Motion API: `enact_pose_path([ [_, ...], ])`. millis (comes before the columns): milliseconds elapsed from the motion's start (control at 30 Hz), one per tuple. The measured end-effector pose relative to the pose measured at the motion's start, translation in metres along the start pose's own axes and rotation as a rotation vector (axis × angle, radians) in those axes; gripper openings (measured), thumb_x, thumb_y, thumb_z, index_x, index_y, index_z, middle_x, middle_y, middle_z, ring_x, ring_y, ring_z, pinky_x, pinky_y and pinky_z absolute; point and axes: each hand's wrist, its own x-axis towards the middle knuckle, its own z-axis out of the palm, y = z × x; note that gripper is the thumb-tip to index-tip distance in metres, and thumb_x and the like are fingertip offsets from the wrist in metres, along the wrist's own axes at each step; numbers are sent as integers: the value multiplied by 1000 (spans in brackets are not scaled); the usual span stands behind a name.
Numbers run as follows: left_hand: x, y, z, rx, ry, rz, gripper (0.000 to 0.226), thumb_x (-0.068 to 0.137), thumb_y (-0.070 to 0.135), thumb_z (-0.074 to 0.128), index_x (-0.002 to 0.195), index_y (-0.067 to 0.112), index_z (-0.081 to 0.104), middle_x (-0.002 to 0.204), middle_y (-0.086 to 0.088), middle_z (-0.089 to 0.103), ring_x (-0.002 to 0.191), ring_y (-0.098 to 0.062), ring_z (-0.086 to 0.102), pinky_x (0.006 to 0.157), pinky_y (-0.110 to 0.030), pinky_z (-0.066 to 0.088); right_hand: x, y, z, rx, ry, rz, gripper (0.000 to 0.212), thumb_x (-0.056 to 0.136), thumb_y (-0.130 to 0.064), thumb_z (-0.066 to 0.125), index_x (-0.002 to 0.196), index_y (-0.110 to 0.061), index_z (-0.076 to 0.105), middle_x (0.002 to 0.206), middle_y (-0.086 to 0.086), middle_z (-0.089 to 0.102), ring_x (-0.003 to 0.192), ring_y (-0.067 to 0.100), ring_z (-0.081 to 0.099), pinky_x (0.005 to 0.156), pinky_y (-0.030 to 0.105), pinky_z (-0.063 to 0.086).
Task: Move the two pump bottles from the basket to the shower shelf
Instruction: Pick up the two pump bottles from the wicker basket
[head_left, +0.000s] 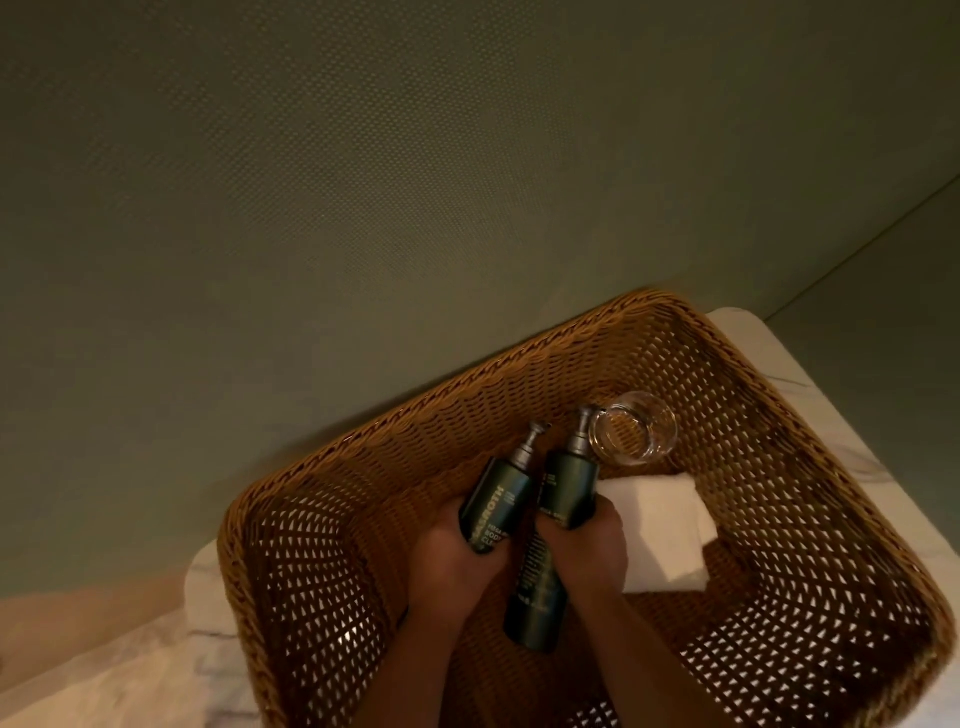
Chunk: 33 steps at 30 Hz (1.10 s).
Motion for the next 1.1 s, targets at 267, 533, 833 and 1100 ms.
enact_pose_path([
  [267,-29,38,-32,-69,118,15,49,59,30,78,101,22,55,90,6,56,84,-12,54,73,-29,46,-31,-25,-21,122,58,-148,54,64,-20,75,111,-15,48,99,2,58,85,16,55,71,27,41],
  [533,-77,86,-72,-209,240,49,54,59,29,78,106,26,52,92,11,53,82,0,51,65,-12,35,-78,-72,-62,191,36,-339,61,60,-15,78,110,-24,45,95,-10,56,86,4,54,68,14,40],
  [833,-149,139,-125,-300,386,108,60,57,36,78,107,40,44,94,27,49,88,21,45,63,-7,32,-156,-132,-124,206,11,-586,66,61,-18,79,111,-34,39,96,-26,47,88,-11,50,65,6,41],
  [1100,-213,180,-166,-385,432,196,59,54,44,75,101,56,42,98,27,55,91,18,48,67,-13,39,-223,-166,-173,204,-22,-751,73,61,-24,78,117,-40,34,114,-12,48,103,0,47,76,9,37],
])
